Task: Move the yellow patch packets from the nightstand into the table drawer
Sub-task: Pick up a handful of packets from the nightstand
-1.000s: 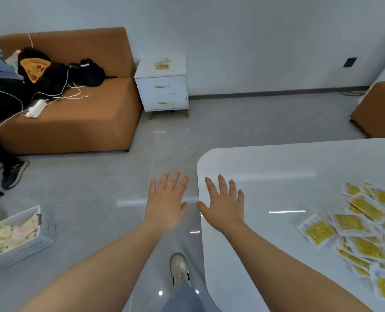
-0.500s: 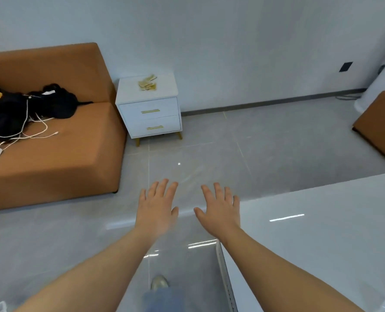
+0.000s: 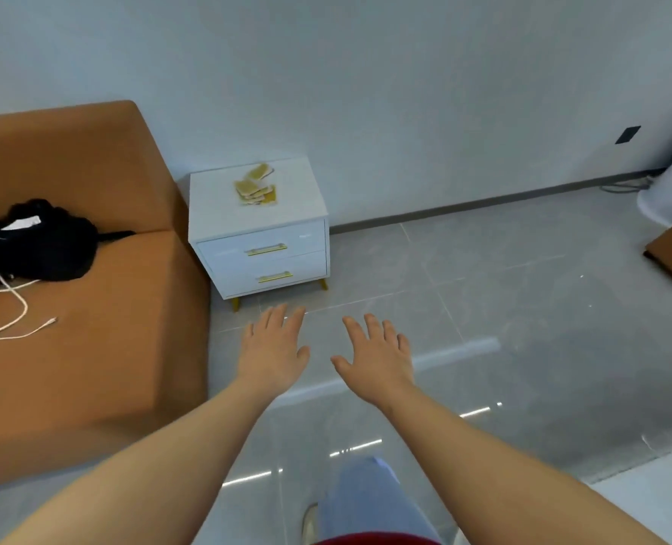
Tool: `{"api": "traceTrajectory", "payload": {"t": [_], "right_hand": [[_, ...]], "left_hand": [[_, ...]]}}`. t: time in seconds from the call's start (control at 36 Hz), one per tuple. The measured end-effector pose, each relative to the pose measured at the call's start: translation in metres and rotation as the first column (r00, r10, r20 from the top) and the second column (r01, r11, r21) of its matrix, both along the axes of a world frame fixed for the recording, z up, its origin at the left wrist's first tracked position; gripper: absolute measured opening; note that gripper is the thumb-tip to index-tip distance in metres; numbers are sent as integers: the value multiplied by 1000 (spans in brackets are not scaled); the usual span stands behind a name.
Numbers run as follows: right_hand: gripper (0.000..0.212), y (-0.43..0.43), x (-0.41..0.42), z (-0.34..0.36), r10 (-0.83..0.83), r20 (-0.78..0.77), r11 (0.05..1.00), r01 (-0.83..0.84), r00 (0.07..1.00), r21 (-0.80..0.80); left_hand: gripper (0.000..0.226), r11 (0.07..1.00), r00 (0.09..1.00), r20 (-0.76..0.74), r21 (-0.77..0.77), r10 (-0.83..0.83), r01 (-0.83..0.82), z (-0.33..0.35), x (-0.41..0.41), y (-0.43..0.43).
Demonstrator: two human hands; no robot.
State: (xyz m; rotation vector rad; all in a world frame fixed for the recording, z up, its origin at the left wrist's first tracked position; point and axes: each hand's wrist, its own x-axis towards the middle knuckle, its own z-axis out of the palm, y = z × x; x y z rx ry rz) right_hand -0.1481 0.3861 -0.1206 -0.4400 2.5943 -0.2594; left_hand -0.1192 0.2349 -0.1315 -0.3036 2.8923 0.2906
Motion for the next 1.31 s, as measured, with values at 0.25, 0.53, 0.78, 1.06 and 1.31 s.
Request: {"api": "traceTrajectory", "payload": {"t": [0.25,0.53,0.78,1.06,1.31], "right_hand": [[63,-98,-168,-20,26,1,999,-26,1000,-43],[56,-191,-360,-24,132,82,990,-128,988,-55],[56,-279,-483,-46,182,135,983,-181,974,-19],[53,-366,-575,-93,-3,322,998,23,947,-61],[55,-413,-635,-157,-387,756,801,598,528,-7]], "left_hand": [[62,996,997,27,55,73,-74,-20,-156,-98],[56,968,975,86,131,205,-215,-23,-325,-191],[56,950,947,196,134,254,-283,-51,-431,-284],[43,805,859,332,330,390,-493,-96,-534,-380],[55,137,359,604,382,711,-914,-158,-594,-405]]}}
